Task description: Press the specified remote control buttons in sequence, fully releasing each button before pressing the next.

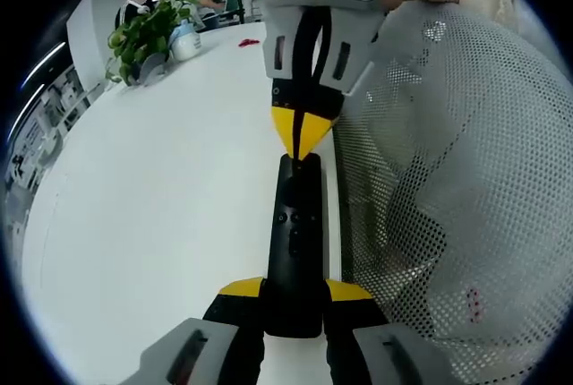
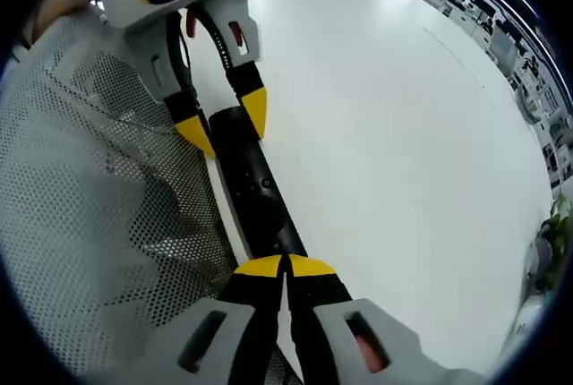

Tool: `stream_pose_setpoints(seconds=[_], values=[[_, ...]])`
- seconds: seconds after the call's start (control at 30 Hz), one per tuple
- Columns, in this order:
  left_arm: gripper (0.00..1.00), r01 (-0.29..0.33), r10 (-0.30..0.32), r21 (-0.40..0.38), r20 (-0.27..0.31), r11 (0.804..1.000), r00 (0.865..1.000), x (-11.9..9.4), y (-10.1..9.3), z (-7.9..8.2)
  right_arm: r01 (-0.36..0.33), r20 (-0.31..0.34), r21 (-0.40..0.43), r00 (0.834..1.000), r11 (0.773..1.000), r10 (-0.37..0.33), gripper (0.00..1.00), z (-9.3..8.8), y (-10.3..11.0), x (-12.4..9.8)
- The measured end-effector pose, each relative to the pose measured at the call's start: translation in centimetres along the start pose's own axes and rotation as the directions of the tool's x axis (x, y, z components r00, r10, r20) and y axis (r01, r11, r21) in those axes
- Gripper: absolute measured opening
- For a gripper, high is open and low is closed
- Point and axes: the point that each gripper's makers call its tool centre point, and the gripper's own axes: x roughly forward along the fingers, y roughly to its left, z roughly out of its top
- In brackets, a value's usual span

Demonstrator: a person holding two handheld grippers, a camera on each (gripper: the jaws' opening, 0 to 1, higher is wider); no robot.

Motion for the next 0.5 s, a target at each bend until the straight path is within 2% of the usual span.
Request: stream_pose_setpoints(seconds=[0.13, 0.3, 0.5], values=[[0.24, 0.0, 0.0, 0.0, 0.0, 1.0, 1.0, -0.01, -0.01, 0.01, -0.017, 0.018, -0.008, 1.0, 1.0, 0.017, 0.0, 0.22, 0.32, 0.0], [0.24, 0.003, -0.003, -0.004, 0.004, 1.0, 1.0, -0.01, 0.01, -0.01, -0.005, 0.038, -0.019, 0.999, 1.0, 0.006, 0.0, 0.84, 0.25, -0.05], [0.24, 0.003, -0.003, -0.009, 0.005, 1.0, 1.0, -0.01, 0.01, 0.0, -0.013, 0.033, -0.036, 0.999, 0.999, 0.015, 0.0, 0.93, 0.48, 0.26]])
